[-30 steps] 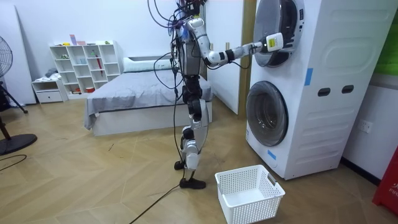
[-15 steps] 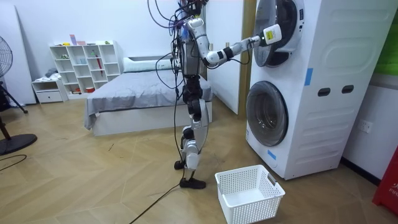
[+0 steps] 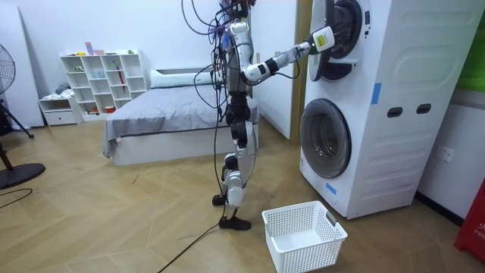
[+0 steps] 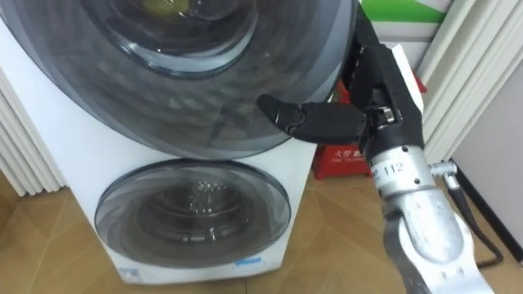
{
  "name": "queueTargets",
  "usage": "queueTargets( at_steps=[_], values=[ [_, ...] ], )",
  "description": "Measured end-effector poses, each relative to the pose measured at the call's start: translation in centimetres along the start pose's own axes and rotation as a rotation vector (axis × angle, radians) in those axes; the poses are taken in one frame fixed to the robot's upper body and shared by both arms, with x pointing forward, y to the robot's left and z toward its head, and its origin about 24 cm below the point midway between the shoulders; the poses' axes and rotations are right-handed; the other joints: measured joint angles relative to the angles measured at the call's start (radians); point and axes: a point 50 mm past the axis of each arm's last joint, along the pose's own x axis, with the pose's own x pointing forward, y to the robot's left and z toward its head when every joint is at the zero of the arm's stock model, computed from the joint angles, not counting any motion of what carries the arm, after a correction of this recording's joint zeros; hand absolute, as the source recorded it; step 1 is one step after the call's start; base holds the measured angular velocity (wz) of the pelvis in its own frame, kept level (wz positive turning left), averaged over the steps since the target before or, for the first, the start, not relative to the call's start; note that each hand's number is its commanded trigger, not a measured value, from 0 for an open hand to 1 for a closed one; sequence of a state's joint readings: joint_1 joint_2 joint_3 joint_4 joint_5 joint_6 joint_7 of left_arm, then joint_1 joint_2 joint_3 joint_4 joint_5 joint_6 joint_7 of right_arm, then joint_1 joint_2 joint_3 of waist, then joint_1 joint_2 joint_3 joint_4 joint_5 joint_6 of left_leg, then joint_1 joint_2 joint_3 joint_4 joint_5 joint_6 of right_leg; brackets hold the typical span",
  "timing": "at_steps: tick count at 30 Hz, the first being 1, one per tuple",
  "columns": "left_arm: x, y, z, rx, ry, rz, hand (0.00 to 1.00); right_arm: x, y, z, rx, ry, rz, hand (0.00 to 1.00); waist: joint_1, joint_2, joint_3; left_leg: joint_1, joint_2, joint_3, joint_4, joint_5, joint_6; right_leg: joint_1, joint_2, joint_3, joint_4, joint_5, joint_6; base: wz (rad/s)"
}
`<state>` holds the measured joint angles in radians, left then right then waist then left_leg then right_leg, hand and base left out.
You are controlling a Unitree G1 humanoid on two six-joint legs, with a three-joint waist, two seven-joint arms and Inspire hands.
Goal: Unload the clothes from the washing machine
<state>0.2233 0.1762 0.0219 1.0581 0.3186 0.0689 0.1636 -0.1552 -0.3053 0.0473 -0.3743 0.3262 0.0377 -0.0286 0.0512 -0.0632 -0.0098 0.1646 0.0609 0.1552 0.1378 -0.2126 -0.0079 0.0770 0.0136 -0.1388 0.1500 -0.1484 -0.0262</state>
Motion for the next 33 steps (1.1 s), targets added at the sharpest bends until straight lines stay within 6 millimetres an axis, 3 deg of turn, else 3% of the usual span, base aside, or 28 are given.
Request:
queueTargets(
  at_steps=[5, 11, 13, 15, 16, 17, 18, 19, 20, 21, 22, 23, 25, 33],
  values=[
    [-0.1, -0.3, -0.2, 0.022, -0.011, -0.014, 0.0, -1.5, 0.9, -0.3, 0.128, -0.029, 0.014, 0.0, -0.007, 0.014, 0.0065, 0.006, 0.002, 0.004, -0.001, 0.0, 0.0, 0.007, 0.003, 0.017, -0.001, 0.0, 0.0, 0.03],
    [0.0, -0.3, 0.3, 0.05, -0.036, -0.017, 0.0, -2.3, 1.9, -0.8, 0.227, -0.006, 0.078, 0.0, -0.024, 0.013, 0.0021, 0.004, 0.003, 0.009, 0.001, 0.0, 0.0, 0.005, 0.004, 0.026, -0.001, 0.0, 0.0, -0.03],
    [0.0, -0.3, 0.5, 0.057, -0.043, -0.018, 0.0, -2.3, 2.2, -0.9, 0.23, -0.002, 0.095, 0.0, -0.024, 0.014, 0.0017, 0.001, 0.002, 0.017, 0.018, -0.001, -0.002, 0.008, 0.002, 0.053, -0.001, 0.001, -0.001, -0.13],
    [0.1, -0.3, 0.6, 0.06, -0.041, -0.023, 0.0, -2.4, 2.5, -1.0, 0.235, 0.0, 0.116, 0.0, -0.025, 0.004, 0.004, -0.034, 0.002, 0.041, 0.078, -0.028, -0.029, 0.013, -0.015, 0.117, -0.002, 0.003, -0.004, -0.05],
    [0.2, -0.3, 1.3, 0.071, -0.064, -0.025, 0.0, -2.4, 2.3, -0.8, 0.224, -0.013, 0.112, 0.0, -0.033, 0.004, 0.0061, -0.089, -0.005, 0.037, 0.044, -0.025, -0.035, 0.006, -0.022, 0.189, -0.003, 0.003, -0.003, 0.29],
    [0.3, -0.1, 2.1, 0.091, -0.089, -0.021, 0.0, -2.7, 1.8, -0.9, 0.222, -0.017, 0.078, 0.0, -0.025, 0.006, 0.0025, -0.146, -0.009, 0.056, 0.024, 0.014, 0.006, -0.002, -0.033, 0.216, 0.0, -0.004, 0.007, 0.18],
    [0.3, -0.1, 2.2, 0.1, -0.093, -0.021, 0.0, -2.8, 1.7, -1.1, 0.223, -0.008, 0.068, 0.0, -0.015, 0.001, -0.007, -0.139, -0.014, 0.07, 0.031, 0.029, 0.009, -0.009, -0.038, 0.214, 0.004, -0.005, 0.018, -0.17],
    [0.3, -0.1, 1.9, 0.116, -0.089, -0.024, 0.0, -2.9, 1.7, -1.1, 0.217, -0.003, 0.076, 0.0, -0.01, 0.007, -0.0011, -0.117, -0.014, 0.065, 0.03, 0.035, 0.013, -0.019, -0.034, 0.182, 0.022, -0.007, 0.037, -0.65],
    [0.3, 0.0, 1.5, 0.127, -0.077, -0.025, 0.0, -3.1, 2.1, -1.3, 0.223, 0.007, 0.1, 0.0, 0.004, 0.015, 0.0053, -0.098, -0.01, 0.02, 0.024, 0.035, 0.013, -0.028, -0.022, 0.168, 0.002, -0.017, 0.051, -0.72],
    [0.3, 0.2, 1.4, 0.13, -0.072, -0.023, 0.0, -3.2, 2.3, -1.3, 0.228, 0.008, 0.118, 0.0, 0.009, 0.012, 0.0055, -0.096, -0.009, -0.005, 0.026, 0.033, 0.01, -0.031, -0.022, 0.166, -0.036, -0.001, 0.049, -0.78],
    [0.3, 0.4, 0.9, 0.124, -0.054, -0.025, 0.0, -3.2, 3.2, -1.1, 0.241, 0.001, 0.171, 0.0, 0.008, 0.008, 0.0042, -0.104, -0.009, -0.029, 0.029, 0.025, -0.002, -0.035, -0.018, 0.125, -0.042, 0.037, 0.013, -0.4],
    [0.3, 0.3, 0.9, 0.121, -0.054, -0.039, 0.0, -3.4, 3.8, -0.8, 0.249, -0.006, 0.218, 0.0, -0.017, 0.013, 0.0067, -0.106, -0.003, -0.021, 0.024, 0.018, -0.012, -0.036, -0.014, 0.099, -0.035, 0.039, 0.011, -0.1],
    [0.4, 0.2, 1.5, 0.12, -0.074, -0.054, 0.0, -3.5, 4.2, -0.8, 0.256, -0.007, 0.251, 0.0, -0.034, 0.024, 0.0039, -0.104, -0.002, 0.006, 0.023, 0.019, -0.012, -0.036, -0.008, 0.079, -0.03, 0.038, 0.011, 0.27],
    [0.4, -0.1, 1.6, 0.129, -0.079, -0.085, 0.0, -3.5, 4.6, -0.8, 0.273, -0.008, 0.305, 0.0, -0.019, 0.017, 0.0071, -0.106, -0.005, 0.008, 0.022, 0.009, -0.005, -0.04, -0.006, 0.045, -0.012, 0.025, 0.001, 0.08]
  ],
)
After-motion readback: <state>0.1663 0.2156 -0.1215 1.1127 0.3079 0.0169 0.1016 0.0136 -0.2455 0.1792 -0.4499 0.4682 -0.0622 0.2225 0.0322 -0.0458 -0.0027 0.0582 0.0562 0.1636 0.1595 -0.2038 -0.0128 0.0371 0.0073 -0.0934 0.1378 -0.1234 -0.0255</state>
